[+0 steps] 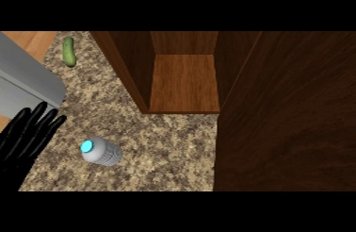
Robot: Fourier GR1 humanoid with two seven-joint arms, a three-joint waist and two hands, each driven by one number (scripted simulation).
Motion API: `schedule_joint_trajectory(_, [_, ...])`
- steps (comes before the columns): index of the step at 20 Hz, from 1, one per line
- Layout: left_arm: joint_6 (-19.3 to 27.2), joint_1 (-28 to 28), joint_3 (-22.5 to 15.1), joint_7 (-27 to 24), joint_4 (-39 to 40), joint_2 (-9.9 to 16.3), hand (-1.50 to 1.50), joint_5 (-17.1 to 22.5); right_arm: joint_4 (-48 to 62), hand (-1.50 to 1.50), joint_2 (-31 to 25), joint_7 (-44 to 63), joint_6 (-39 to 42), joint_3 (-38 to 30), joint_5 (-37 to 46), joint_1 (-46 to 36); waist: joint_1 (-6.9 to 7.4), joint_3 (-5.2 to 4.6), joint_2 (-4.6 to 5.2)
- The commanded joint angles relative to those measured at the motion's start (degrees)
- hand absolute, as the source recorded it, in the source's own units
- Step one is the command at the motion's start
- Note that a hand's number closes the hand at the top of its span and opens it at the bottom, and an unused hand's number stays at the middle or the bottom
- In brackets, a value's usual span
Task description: Pick up the bottled water, place it into the cabinet and close the cabinet
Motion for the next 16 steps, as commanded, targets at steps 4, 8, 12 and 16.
schedule_joint_trajectory(4, [-3.25,6.75,4.47,5.24,-6.07,1.51,-1.5,7.5,-8.68,-1.5,-0.25,4.05,2.06,-0.77,-4.47,8.48,0.09,0.08,0.13])
schedule_joint_trajectory(8, [-2.31,9.32,6.15,8.03,-10.28,1.54,-1.5,7.21,-11.01,-1.5,2.96,2.88,1.06,7.11,2.62,12.94,0.05,0.07,0.09])
schedule_joint_trajectory(12, [-7.61,11.55,8.21,4.69,-6.1,0.8,-1.5,6.22,-14.85,-1.5,1.58,0.2,5.09,5.0,-1.58,21.26,-0.27,0.06,0.0])
schedule_joint_trajectory(16, [-8.22,5.48,7.85,-0.56,3.5,-2.83,-1.5,-1.74,-13.85,-1.5,-0.59,-0.72,6.23,1.61,-3.75,19.42,-0.68,0.03,0.16])
